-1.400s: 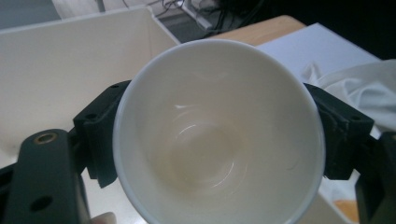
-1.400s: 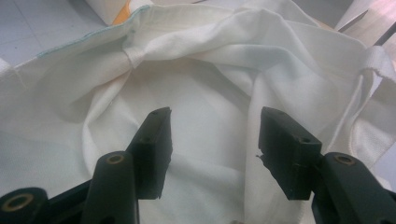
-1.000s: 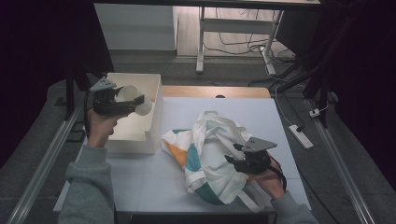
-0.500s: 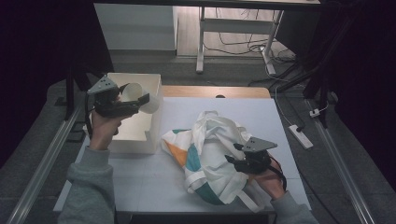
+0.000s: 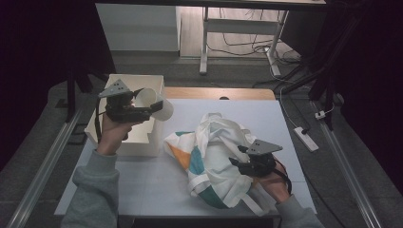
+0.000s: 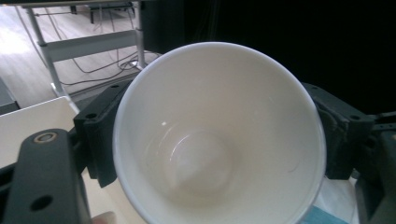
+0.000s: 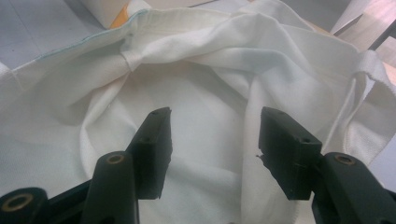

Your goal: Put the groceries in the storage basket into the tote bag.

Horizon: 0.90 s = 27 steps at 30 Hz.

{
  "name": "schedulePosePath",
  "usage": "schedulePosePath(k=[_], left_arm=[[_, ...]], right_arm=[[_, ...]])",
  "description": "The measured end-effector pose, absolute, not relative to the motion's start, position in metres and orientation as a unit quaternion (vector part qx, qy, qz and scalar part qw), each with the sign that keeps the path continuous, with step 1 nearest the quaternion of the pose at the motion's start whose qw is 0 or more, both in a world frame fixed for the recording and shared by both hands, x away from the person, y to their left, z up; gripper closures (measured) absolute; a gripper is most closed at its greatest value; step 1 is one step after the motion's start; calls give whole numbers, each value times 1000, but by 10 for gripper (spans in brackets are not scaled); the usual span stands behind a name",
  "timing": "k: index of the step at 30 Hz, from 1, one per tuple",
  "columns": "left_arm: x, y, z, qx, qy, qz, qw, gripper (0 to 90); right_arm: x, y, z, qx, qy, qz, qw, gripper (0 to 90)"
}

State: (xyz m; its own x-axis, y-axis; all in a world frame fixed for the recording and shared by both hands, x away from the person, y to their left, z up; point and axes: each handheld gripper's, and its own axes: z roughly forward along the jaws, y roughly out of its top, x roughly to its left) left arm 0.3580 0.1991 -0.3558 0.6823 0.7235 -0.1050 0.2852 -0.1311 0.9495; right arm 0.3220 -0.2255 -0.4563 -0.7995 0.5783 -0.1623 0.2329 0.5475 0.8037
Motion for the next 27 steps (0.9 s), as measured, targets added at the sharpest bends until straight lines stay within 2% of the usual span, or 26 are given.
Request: schedulePosePath(k=[27], left_arm=[[359, 146, -367, 773, 295, 144, 543, 193]], right_arm=[[322, -226, -456, 237, 852, 415, 214, 436]])
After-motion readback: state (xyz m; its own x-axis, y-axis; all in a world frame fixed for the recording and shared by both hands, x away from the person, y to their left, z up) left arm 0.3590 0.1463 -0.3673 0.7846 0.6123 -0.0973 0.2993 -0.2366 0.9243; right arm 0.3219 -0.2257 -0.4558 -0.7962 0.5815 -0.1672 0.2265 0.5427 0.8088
